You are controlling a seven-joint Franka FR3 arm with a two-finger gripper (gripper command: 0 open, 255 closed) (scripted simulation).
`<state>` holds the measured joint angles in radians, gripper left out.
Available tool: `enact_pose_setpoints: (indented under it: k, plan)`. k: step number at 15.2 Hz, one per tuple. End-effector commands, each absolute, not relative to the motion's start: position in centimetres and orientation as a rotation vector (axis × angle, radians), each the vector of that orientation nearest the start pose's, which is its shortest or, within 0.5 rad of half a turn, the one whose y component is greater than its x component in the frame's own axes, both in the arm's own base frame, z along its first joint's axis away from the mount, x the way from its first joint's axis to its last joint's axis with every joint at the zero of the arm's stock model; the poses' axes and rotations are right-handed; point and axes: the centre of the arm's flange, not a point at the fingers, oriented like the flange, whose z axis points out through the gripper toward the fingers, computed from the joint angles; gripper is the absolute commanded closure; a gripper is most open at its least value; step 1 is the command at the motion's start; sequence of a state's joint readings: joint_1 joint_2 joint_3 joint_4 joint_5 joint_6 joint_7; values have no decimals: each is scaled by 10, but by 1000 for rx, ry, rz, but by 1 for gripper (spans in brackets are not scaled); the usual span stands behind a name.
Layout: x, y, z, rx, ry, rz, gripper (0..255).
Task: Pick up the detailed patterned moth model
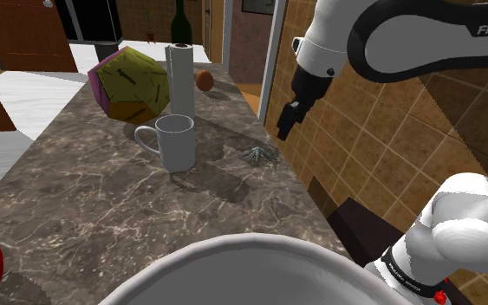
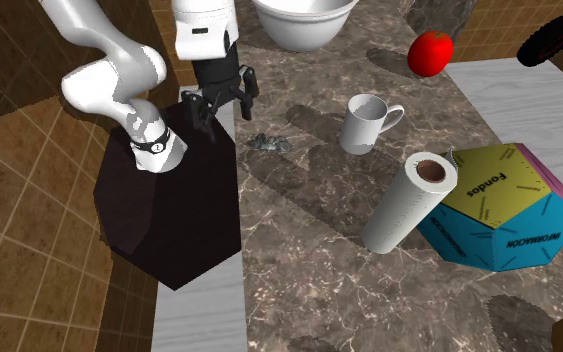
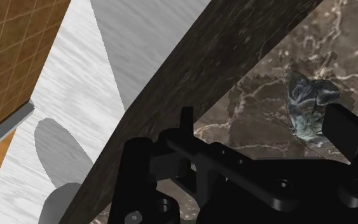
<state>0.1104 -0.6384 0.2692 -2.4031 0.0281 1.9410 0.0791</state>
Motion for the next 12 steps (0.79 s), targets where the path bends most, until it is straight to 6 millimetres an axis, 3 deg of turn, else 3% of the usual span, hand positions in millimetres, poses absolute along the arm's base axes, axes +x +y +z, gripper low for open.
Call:
enact_pose_setpoints:
  k: [1, 5, 12]
  plan:
    - [354, 182, 538, -3198, -460, -334, 0]
    - [358, 229, 522, -3195, -553, -399, 0]
    - [358, 229, 485, -3195, -553, -399, 0]
